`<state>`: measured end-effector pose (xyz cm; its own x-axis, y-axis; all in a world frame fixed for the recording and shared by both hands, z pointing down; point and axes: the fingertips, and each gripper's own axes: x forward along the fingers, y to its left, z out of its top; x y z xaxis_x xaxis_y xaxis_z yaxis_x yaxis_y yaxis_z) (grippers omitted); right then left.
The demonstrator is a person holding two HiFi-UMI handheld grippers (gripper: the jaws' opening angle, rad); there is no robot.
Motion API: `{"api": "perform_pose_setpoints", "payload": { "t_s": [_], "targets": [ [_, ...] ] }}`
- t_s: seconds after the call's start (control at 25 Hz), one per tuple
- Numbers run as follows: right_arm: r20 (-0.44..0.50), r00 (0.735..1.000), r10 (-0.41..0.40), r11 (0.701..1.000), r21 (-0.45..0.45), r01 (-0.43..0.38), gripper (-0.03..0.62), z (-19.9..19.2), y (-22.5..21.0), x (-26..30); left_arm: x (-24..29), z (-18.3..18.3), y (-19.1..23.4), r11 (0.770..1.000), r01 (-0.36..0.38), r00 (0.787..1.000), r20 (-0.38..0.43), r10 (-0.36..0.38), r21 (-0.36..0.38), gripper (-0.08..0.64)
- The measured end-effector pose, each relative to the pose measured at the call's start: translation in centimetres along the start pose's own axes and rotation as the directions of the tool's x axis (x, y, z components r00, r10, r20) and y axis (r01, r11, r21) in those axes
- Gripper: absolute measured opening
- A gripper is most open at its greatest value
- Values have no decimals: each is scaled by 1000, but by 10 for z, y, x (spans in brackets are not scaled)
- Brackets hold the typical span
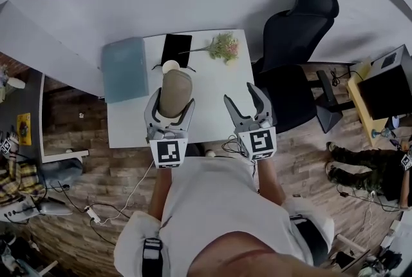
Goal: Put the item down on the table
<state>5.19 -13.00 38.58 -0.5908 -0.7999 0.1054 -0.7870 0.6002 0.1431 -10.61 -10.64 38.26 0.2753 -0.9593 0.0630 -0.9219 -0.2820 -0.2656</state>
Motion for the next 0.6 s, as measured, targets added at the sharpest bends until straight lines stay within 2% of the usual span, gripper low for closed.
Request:
{"api": "perform_pose_setpoints", "payload": {
  "t_s": [0.36,0.6],
  "targets": [
    [-32,998,-56,998,-6,56,293,2,-7,43,42,-5,28,998,67,997,23,-67,-3,385],
    [-72,992,-101,995,-7,100,291,-3,-14,66,70,-20,36,990,138,990,6,-138,-16,384]
  ]
}}
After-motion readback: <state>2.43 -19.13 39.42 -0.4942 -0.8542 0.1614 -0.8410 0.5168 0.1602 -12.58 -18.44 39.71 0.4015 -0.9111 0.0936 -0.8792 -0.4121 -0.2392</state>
